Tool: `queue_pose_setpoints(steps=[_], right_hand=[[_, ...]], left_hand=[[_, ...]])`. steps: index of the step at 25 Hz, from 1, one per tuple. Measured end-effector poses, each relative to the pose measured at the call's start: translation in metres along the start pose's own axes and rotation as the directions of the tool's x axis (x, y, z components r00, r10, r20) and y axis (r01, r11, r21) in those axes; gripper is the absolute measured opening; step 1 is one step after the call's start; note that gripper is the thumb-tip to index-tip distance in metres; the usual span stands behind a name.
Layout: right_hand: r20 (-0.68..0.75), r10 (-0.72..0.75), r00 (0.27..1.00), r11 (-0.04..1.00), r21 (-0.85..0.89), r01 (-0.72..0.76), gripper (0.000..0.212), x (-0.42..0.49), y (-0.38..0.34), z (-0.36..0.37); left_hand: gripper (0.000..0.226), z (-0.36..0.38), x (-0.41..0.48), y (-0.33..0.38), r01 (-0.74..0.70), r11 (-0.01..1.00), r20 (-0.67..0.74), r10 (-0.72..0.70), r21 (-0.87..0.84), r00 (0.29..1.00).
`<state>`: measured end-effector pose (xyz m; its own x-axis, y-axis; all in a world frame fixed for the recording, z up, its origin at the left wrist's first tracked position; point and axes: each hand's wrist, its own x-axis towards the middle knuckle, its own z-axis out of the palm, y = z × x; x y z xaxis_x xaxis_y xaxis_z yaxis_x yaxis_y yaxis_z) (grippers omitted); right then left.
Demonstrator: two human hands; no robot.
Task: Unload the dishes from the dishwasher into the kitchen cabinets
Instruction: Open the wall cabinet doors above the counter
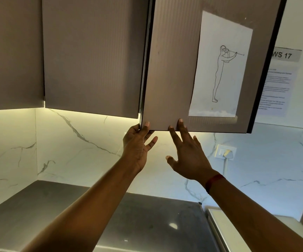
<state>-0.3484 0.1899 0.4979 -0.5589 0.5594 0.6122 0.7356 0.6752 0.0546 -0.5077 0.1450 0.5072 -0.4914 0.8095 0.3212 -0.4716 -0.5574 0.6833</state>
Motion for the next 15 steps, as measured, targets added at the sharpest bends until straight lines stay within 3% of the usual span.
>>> queue_pose_setpoints(steps=[9,13,15], right_hand=[[0.046,-0.016,0.999,0.992,0.126,0.010,0.091,-0.081,-0.018,-0.049],[-0.217,-0.030,0.976,0.977,0.199,0.074,0.064,-0.104,-0.027,-0.090],[-0.327,-0.069,0.943,0.982,0.146,0.122,0.052,-0.107,-0.027,-0.113]], left_hand=[[0.019,0.041,-0.098,0.006,-0.092,0.975,-0.056,0.105,0.203,0.993],[0.031,0.059,-0.131,0.005,-0.127,0.949,-0.044,0.145,0.288,0.988],[0.026,0.067,-0.144,0.002,-0.153,0.919,-0.053,0.185,0.364,0.981]])
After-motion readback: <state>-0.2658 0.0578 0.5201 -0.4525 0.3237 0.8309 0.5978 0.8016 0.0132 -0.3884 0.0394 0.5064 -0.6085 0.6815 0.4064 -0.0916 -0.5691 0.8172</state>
